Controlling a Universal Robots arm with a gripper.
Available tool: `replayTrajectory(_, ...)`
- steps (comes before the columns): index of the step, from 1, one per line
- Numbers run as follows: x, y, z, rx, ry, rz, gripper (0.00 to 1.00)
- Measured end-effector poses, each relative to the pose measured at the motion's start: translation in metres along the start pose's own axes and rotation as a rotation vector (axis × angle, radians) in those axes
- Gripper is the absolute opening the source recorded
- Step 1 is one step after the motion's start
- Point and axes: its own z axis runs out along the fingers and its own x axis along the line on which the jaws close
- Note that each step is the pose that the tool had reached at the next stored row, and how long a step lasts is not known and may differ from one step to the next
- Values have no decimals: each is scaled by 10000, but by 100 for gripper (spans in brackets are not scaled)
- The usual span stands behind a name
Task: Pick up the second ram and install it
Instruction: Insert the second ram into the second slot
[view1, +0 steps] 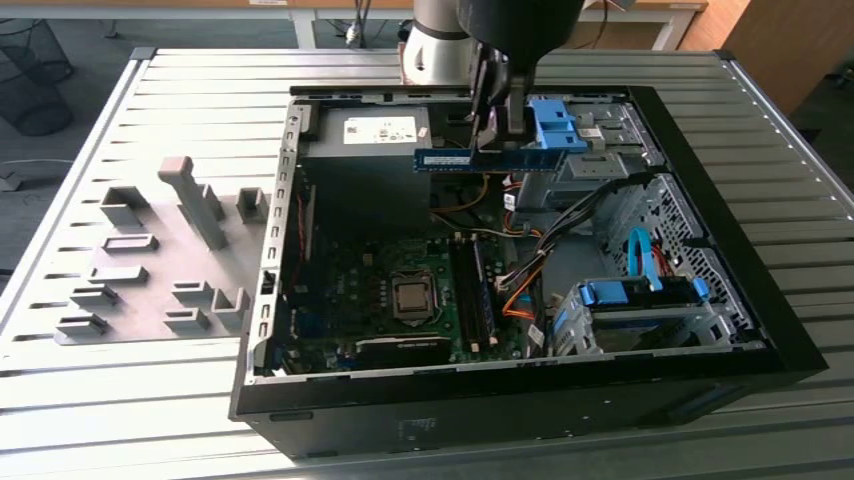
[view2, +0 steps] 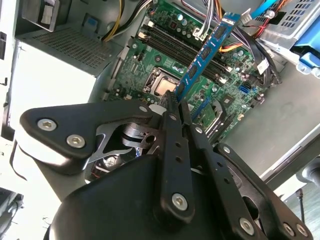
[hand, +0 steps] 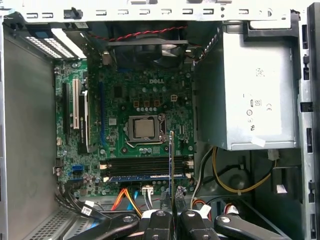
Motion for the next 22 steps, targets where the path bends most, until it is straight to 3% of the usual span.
replayTrajectory(13, 1, 0, 13, 41, -26, 996, 14)
replayTrajectory(22, 1, -1, 26, 80, -50, 1960, 14)
